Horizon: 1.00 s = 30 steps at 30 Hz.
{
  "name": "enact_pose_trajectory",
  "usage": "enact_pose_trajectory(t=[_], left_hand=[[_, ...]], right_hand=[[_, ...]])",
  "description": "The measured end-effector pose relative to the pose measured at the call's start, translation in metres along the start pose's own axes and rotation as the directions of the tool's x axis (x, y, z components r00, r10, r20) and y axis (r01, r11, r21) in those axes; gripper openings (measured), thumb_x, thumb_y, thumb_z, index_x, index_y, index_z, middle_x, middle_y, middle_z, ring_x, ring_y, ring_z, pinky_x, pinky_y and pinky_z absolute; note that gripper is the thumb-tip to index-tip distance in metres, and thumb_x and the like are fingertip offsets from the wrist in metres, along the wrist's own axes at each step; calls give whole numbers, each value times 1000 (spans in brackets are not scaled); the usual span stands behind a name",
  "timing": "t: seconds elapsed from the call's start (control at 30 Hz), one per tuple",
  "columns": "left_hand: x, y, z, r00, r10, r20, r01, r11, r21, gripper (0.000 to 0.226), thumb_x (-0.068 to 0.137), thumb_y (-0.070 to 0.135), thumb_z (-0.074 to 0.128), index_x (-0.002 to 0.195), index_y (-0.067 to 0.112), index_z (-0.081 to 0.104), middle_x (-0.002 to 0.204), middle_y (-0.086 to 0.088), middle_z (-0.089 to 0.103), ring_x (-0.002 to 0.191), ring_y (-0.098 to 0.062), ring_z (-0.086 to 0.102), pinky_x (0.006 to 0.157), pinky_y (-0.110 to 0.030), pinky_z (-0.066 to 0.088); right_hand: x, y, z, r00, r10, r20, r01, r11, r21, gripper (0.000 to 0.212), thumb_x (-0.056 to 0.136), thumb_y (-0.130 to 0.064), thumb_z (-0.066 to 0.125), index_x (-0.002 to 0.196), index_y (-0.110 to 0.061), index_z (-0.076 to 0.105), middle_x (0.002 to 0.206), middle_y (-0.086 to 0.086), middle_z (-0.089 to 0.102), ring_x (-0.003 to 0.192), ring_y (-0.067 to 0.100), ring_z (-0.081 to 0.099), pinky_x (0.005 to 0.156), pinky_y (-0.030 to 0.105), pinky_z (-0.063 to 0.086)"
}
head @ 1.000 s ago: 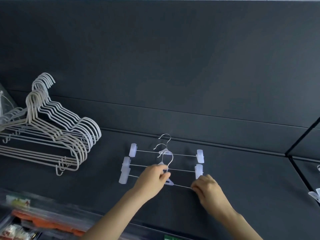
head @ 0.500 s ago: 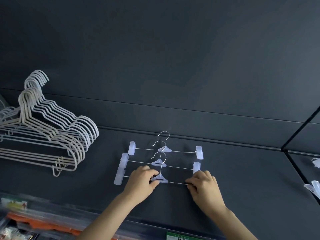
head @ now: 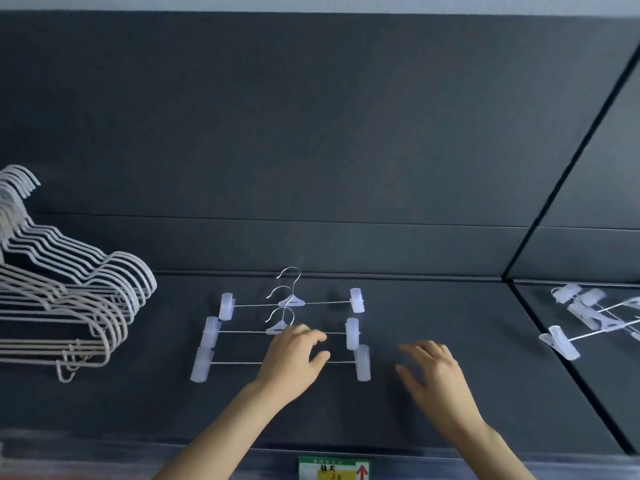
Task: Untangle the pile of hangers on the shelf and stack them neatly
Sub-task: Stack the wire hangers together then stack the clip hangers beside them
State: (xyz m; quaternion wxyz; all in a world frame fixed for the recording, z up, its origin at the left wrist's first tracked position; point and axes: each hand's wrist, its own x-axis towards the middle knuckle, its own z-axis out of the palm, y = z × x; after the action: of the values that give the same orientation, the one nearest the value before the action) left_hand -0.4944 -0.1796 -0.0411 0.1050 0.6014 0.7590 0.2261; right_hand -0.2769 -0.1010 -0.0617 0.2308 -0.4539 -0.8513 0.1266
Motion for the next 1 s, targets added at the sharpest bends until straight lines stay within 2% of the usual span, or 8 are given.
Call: enact_pose_trajectory(t=[0.1, 0.23, 0.33, 0.4, 0.53, 0.73, 0.9, 1.0], left_hand=[[4, 33, 9, 1000, 20, 16, -20, 999, 45, 32, 91, 30, 49, 121, 20, 56, 117, 1, 58, 114, -17, 49, 95, -27, 36], [9, 92, 30, 999, 24, 39, -28, 994, 101, 36, 92, 33, 49, 125, 20, 53, 122, 1, 57, 119, -19, 45, 97, -29, 36], [15, 144, 51, 997, 28, 67, -38, 988, 146, 38, 93, 35, 47, 128, 21, 50, 124, 1, 55, 120, -19, 45, 100, -31, 36], [18, 176, 65, 996, 38, 78, -49, 988, 146, 39, 93, 34, 46, 129, 20, 48, 128, 0, 54, 121, -19, 45, 99, -32, 37], [22, 232, 89, 995, 46, 89, -56, 992, 111, 39, 93, 34, 46, 130, 20, 48, 128, 1, 54, 120, -18, 45, 98, -30, 37], [38, 298, 119, 987, 100, 129, -112, 990, 86, 37, 94, 30, 45, 129, 19, 49, 125, 0, 56, 118, -19, 46, 95, -30, 38], [60, 338, 146, 977, 150, 154, -162, 985, 67, 30, 93, 24, 42, 114, 11, 59, 113, -2, 60, 110, -24, 50, 92, -34, 43], [77, 352, 163, 970, 158, 183, -167, 985, 34, 34, 94, 25, 44, 124, 14, 54, 120, -1, 59, 115, -21, 48, 96, -31, 41]], right_hand=[[-12, 24, -21, 999, 35, 30, -35, 999, 2, 33, 80, -22, 69, 111, -11, 65, 105, 5, 67, 96, 29, 59, 81, 38, 50], [-28, 70, -55, 998, 28, 56, -23, 996, -89, 41, 82, -31, 65, 118, -11, 59, 108, 6, 66, 98, 31, 60, 79, 40, 50], [-38, 106, -90, 993, 43, 114, -25, 987, -159, 48, 91, -39, 50, 133, -16, 45, 126, 2, 54, 117, 26, 48, 92, 35, 40], [-44, 132, -111, 989, 53, 140, -25, 980, -198, 50, 93, -42, 43, 137, -18, 38, 132, -1, 49, 123, 22, 42, 97, 32, 36], [-58, 178, -150, 982, 108, 157, -66, 966, -251, 47, 93, -43, 41, 134, -20, 38, 128, -1, 50, 121, 22, 41, 96, 32, 35], [-71, 239, -191, 969, 207, 134, -168, 951, -259, 51, 93, -43, 41, 139, -20, 34, 135, 0, 46, 126, 21, 39, 100, 33, 35], [-78, 279, -213, 951, 296, 92, -268, 934, -238, 48, 93, -41, 43, 136, -19, 38, 133, 1, 48, 124, 23, 41, 99, 33, 35], [-78, 299, -222, 935, 345, 77, -318, 917, -243, 43, 94, -40, 42, 133, -21, 43, 128, 0, 50, 120, 22, 43, 95, 33, 36]])
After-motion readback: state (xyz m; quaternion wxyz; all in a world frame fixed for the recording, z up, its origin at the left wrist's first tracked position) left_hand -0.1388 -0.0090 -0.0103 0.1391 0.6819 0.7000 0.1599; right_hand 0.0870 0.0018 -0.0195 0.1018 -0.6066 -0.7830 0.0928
